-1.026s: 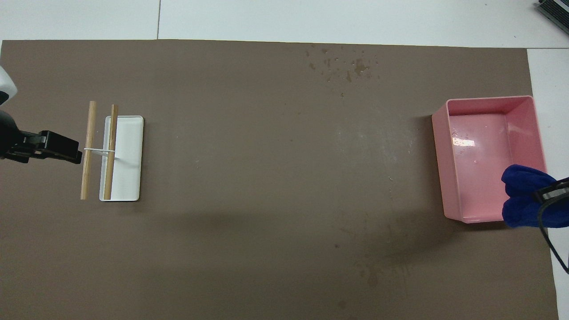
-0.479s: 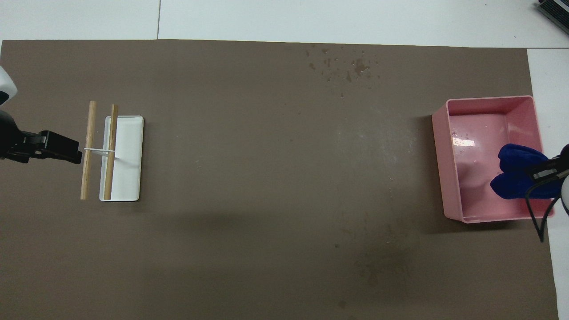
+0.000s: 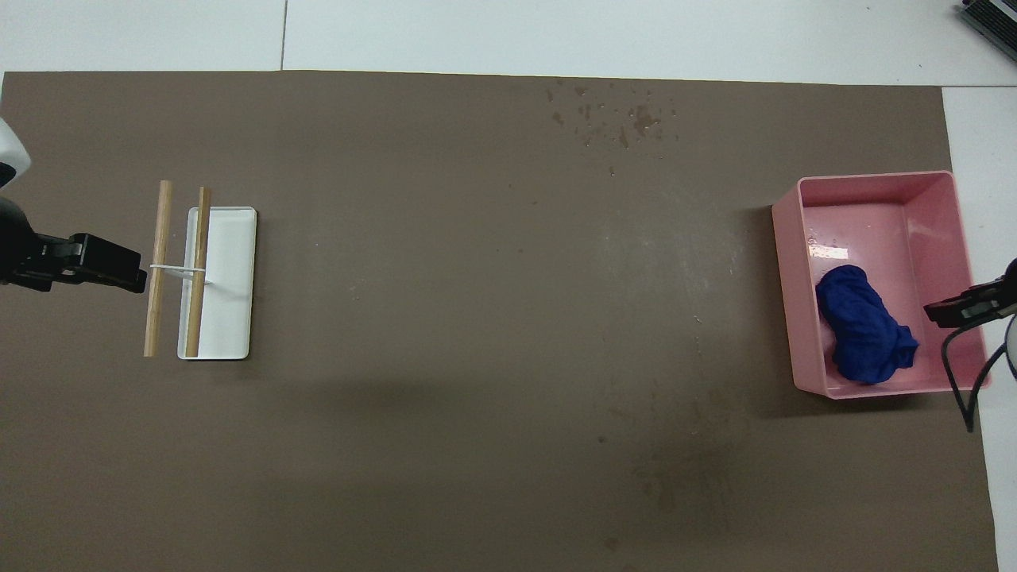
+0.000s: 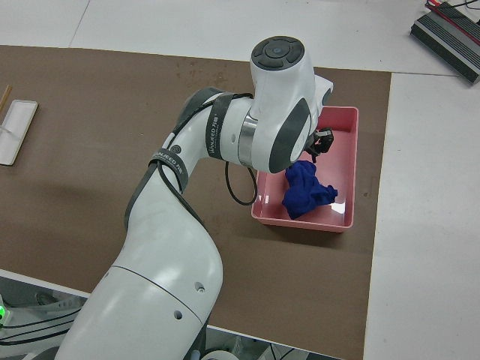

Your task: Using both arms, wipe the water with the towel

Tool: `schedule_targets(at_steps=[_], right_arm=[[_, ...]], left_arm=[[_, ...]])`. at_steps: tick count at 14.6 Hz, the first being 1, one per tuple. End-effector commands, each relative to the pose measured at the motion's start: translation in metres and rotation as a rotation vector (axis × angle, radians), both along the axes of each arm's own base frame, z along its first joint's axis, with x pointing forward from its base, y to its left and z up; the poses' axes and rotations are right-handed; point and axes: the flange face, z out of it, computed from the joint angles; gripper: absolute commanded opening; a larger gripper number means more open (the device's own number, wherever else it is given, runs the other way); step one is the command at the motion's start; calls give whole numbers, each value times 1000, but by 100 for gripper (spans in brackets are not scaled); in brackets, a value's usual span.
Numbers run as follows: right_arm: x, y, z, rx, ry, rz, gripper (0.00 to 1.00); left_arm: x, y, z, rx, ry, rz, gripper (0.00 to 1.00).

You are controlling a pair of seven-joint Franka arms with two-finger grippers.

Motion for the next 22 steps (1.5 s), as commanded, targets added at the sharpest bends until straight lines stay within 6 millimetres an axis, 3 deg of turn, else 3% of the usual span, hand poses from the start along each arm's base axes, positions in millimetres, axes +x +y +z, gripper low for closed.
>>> schedule_targets(at_steps=[1, 7, 8, 12, 14, 15, 20, 22], right_arm=[[4, 12, 31, -4, -18, 27, 100], [6, 98, 113, 33, -8, -5, 100], [5, 114, 120, 32, -9, -23, 100], [-2, 141, 129, 32, -25, -160, 100], [-5, 179, 129, 27, -24, -254, 100], [-9, 189, 128, 22, -13, -317, 100], [-10, 197, 133, 44, -21, -360, 100], [-2, 183, 138, 51, -31, -381, 100]], left_arm=[[-3, 2, -1, -7, -5, -3, 100], [-3, 2, -1, -7, -5, -3, 100], [-3, 2, -1, -7, -5, -3, 100], [-3, 2, -1, -7, -5, -3, 100], [-3, 2, -1, -7, -5, -3, 100], [-3, 2, -1, -7, -5, -3, 100], [-3, 2, -1, -7, -5, -3, 100], [-3, 2, -1, -7, -5, -3, 100]])
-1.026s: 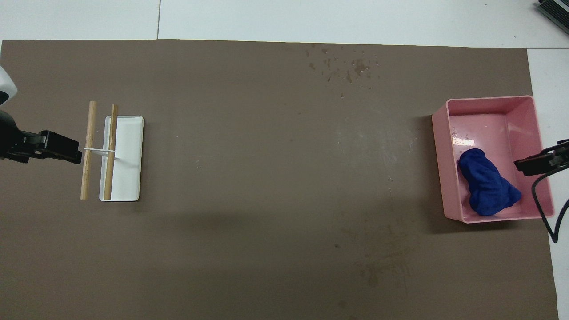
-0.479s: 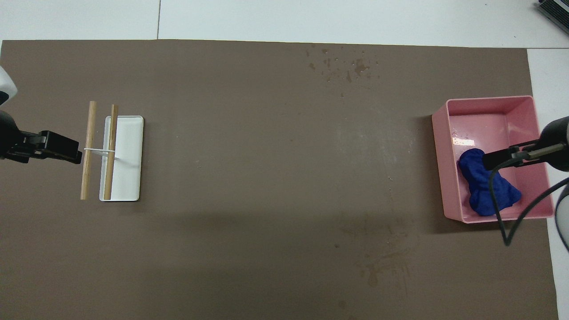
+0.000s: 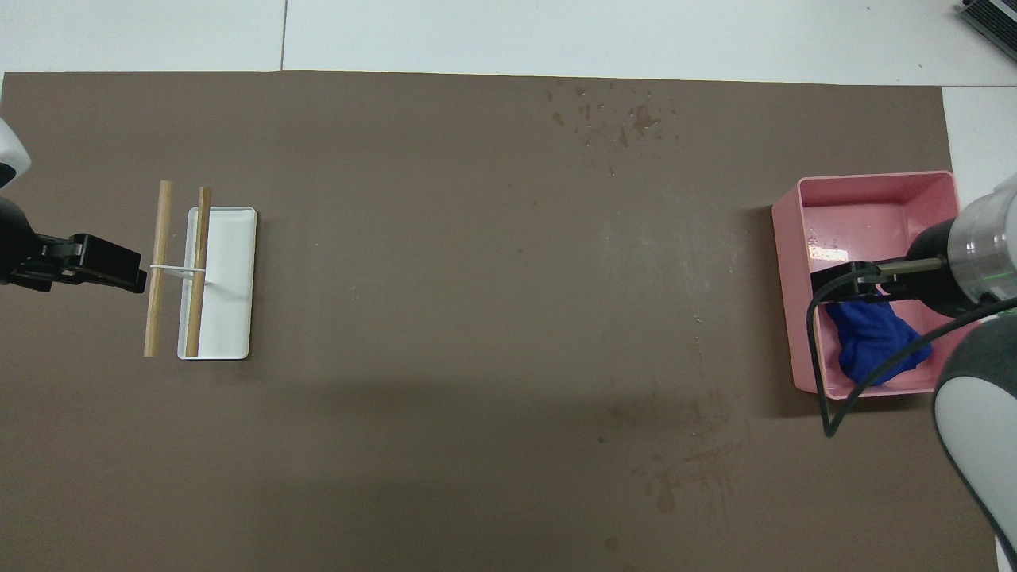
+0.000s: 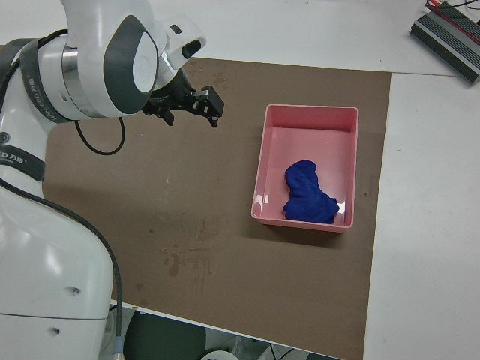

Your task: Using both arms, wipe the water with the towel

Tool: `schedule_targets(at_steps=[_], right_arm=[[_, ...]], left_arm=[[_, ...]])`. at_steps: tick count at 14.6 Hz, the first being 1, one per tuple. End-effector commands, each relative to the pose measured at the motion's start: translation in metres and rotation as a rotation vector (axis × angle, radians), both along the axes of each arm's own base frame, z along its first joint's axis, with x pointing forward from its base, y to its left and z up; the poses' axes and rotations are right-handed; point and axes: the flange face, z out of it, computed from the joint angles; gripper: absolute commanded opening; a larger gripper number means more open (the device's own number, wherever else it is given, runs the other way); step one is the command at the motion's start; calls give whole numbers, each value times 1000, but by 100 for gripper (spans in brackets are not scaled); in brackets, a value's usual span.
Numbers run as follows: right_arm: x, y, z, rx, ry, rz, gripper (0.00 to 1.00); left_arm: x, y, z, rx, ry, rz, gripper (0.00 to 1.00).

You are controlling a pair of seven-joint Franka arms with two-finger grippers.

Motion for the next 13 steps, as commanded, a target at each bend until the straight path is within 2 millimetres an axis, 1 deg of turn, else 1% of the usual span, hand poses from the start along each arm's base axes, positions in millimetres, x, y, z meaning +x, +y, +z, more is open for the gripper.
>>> schedule_targets(at_steps=[1, 5, 7, 8, 10, 13], right_arm=[[12, -16, 13, 29, -14, -37, 100], [38, -25, 22, 36, 4, -40, 100], [39, -27, 20, 36, 10, -31, 100], [40, -32, 17, 39, 16, -17, 100], [39, -31, 16, 40, 18, -2, 100], [32, -22, 20, 37, 16, 11, 100]], left_arm=[[-3, 2, -1, -7, -5, -3, 100], [-3, 2, -1, -7, -3, -3, 100], [-3, 2, -1, -7, -5, -3, 100], [-3, 2, -1, -7, -3, -3, 100], [-3, 2, -1, -7, -5, -3, 100], [-3, 2, -1, -7, -3, -3, 100]])
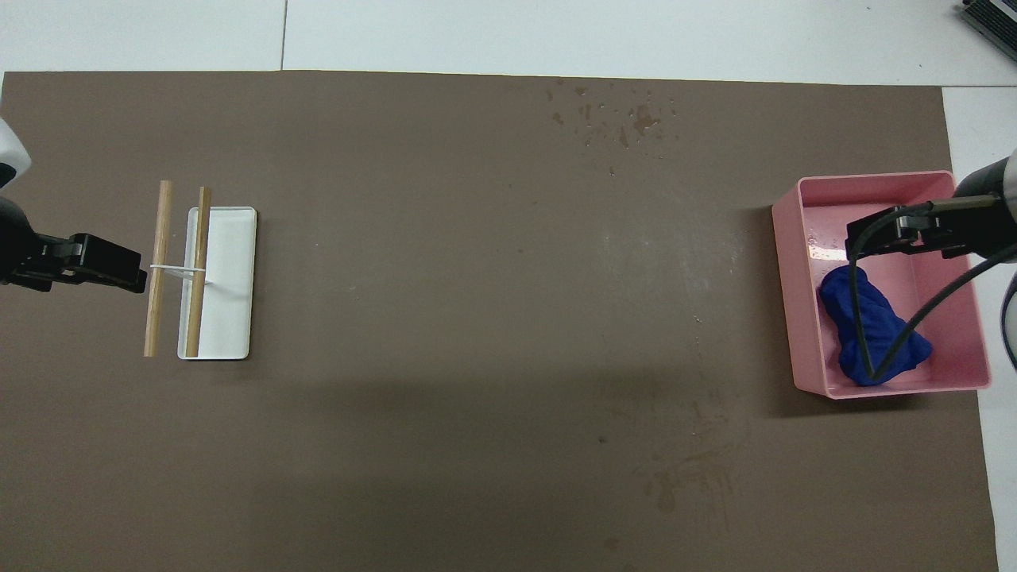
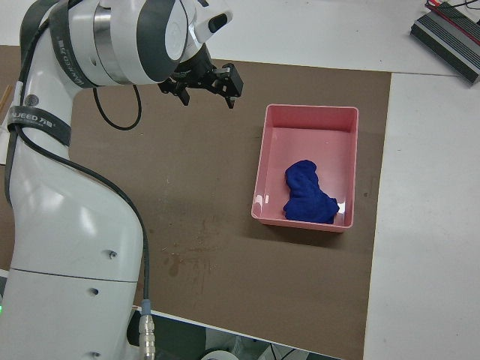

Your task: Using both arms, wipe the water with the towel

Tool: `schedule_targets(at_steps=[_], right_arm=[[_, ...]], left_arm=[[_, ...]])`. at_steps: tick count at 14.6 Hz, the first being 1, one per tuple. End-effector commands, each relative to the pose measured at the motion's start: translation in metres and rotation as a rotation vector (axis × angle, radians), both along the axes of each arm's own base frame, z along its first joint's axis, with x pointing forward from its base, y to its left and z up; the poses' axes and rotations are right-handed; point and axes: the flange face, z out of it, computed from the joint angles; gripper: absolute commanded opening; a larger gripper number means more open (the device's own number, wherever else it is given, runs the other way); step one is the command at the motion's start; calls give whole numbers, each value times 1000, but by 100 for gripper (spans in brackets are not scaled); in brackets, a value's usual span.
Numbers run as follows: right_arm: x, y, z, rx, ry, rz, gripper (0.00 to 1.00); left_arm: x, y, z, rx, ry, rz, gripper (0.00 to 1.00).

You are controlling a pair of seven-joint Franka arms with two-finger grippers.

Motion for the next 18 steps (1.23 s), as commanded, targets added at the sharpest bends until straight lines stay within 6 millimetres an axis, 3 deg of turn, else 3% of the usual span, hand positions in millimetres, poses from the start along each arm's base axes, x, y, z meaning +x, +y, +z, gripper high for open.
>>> schedule_targets(at_steps=[1, 14, 18], right_arm=[[-6, 3, 7, 7, 7, 22, 100], [-4, -3, -3, 7, 19, 11, 100], [-3, -15, -4, 20, 22, -12, 100]], left_arm=[[-3, 2, -1, -7, -5, -3, 100], [-3, 2, -1, -7, -5, -3, 100], [-3, 2, -1, -7, -3, -3, 100]])
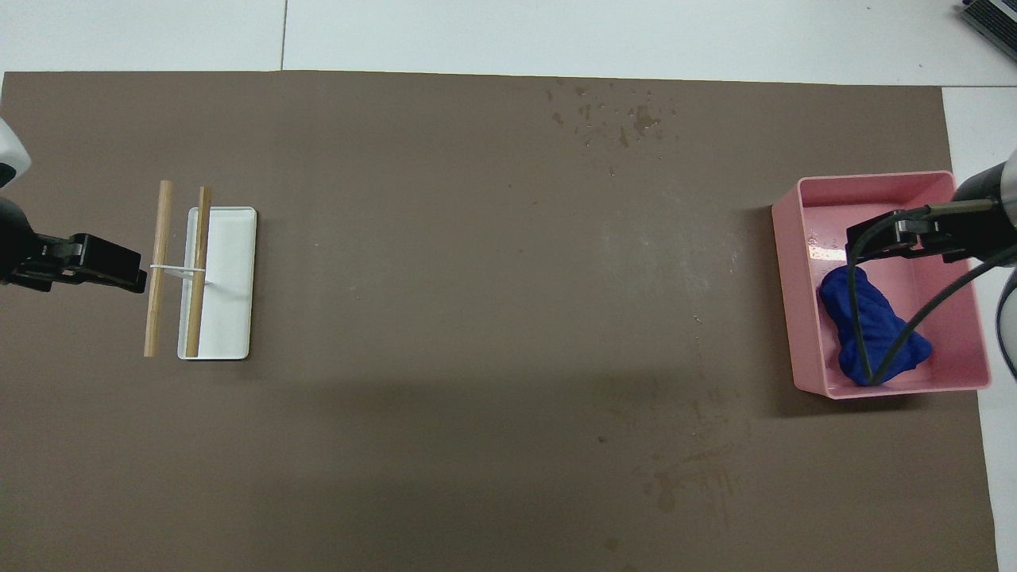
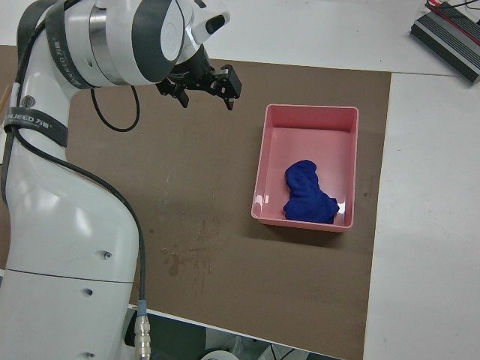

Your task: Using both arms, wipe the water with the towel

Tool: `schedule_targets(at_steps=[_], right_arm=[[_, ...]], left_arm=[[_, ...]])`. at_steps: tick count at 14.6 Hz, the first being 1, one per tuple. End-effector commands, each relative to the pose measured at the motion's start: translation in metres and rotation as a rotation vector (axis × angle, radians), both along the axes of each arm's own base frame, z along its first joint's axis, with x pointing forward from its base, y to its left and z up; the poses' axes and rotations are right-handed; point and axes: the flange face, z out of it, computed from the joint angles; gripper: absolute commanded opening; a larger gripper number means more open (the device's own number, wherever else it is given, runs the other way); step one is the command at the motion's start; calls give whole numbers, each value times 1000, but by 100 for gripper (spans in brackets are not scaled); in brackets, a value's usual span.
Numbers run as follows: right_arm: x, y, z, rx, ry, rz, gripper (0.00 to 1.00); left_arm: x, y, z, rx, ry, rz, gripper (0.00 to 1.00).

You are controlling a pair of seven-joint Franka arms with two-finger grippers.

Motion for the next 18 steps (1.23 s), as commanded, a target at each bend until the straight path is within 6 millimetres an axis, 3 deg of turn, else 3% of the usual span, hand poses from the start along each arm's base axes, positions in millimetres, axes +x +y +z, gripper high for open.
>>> schedule_targets(at_steps=[1, 9, 18], right_arm=[[-2, -11, -2, 27, 16, 0, 100], [-4, -2, 1, 28, 20, 17, 100], [-5, -5, -1, 29, 25, 2, 100]], left_arm=[[-3, 2, -1, -7, -5, -3, 100], [-3, 2, -1, -7, -5, -3, 100], [-3, 2, -1, -7, -3, -3, 100]])
